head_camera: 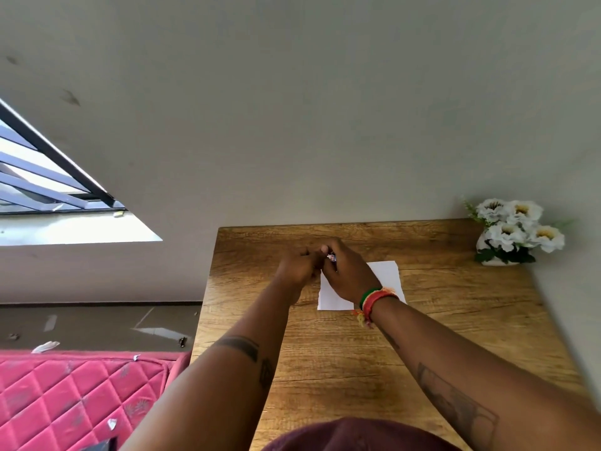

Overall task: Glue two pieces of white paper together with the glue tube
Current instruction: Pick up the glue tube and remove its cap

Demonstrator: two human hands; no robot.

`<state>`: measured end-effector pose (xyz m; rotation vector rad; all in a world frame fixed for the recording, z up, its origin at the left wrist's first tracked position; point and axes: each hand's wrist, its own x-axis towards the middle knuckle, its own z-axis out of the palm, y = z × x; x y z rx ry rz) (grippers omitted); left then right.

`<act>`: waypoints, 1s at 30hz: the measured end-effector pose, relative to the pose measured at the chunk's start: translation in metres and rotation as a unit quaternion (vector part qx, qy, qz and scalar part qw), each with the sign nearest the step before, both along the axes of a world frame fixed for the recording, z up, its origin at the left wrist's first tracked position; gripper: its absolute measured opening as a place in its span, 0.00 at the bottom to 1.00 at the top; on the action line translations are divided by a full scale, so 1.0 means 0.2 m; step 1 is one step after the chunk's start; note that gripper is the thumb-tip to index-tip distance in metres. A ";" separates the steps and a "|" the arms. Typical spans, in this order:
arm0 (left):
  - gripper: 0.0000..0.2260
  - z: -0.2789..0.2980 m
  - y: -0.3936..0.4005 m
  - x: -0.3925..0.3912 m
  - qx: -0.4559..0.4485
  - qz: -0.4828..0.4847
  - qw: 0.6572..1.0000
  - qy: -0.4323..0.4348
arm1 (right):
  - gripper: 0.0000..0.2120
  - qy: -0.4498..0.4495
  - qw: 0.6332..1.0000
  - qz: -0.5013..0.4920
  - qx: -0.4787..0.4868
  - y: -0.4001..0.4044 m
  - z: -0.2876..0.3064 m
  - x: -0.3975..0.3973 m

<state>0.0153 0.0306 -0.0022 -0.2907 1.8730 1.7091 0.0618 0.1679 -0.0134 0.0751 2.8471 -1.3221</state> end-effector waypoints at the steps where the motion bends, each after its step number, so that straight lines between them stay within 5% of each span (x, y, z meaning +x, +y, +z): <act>1: 0.11 0.00 0.00 0.01 0.010 -0.003 1.000 -0.010 | 0.05 0.006 1.000 0.008 0.007 0.01 0.02 0.02; 5: 0.18 0.03 -0.02 0.06 0.019 -0.006 1.000 -0.021 | 0.05 0.025 0.998 0.042 0.047 0.02 0.06 0.07; 17: 0.09 0.12 -0.03 0.08 0.025 -0.003 1.000 -0.010 | 0.09 0.051 0.994 0.064 0.074 0.04 0.13 0.11; 23: 0.12 0.08 0.00 0.10 0.013 0.024 0.999 -0.017 | 0.14 0.024 0.999 0.036 0.004 0.07 0.07 0.13; 26: 0.10 0.00 -0.04 0.09 -0.095 0.073 0.992 0.038 | 0.16 -0.007 1.000 -0.009 0.003 0.07 0.02 0.16; 30: 0.06 -0.09 -0.18 0.09 -0.327 0.006 0.931 0.165 | 0.13 -0.007 0.998 -0.046 -0.038 0.03 -0.03 0.17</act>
